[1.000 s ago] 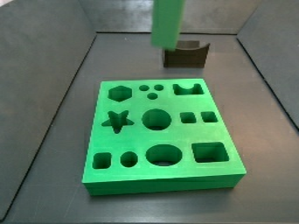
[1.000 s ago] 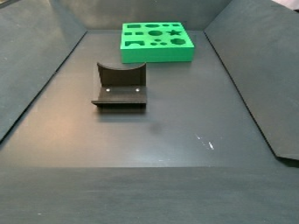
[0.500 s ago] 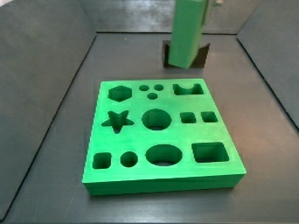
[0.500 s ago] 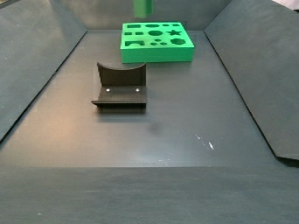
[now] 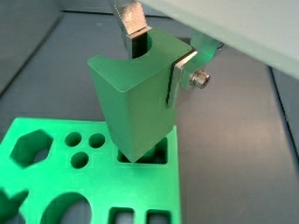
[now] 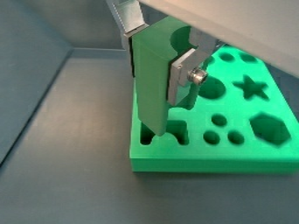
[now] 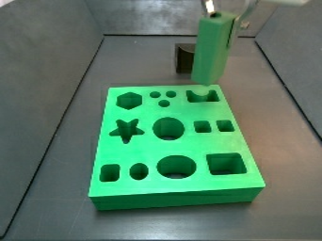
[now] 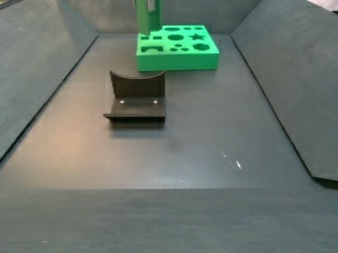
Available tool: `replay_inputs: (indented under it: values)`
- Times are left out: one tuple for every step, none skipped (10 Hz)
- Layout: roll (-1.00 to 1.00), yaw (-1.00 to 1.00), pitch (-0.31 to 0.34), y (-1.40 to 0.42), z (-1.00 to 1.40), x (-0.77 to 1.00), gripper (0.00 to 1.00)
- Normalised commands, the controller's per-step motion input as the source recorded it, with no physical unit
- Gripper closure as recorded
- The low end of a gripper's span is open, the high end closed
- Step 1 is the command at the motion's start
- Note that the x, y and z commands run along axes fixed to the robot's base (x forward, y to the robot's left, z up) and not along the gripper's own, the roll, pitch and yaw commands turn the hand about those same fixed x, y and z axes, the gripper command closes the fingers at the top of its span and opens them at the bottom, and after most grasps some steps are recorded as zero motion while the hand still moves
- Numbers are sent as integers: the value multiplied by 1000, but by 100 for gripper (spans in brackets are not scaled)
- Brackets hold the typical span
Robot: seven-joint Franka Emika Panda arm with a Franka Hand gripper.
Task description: Insert the arch object.
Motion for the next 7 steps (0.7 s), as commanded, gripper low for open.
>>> replay_inputs:
  values:
    - [0,-1000,-29,0,-411,9,100]
    - [0,-1000,-24,0,-417,0,100]
    - [0,-1000,-13,0,-409,0,100]
    - [40,-1000,-17,0,-354,0,100]
    - [96,-1000,-29,0,-257,0,100]
    - [90,-1000,-30,0,-249,0,100]
    - [90,-1000,-34,0,-246,0,100]
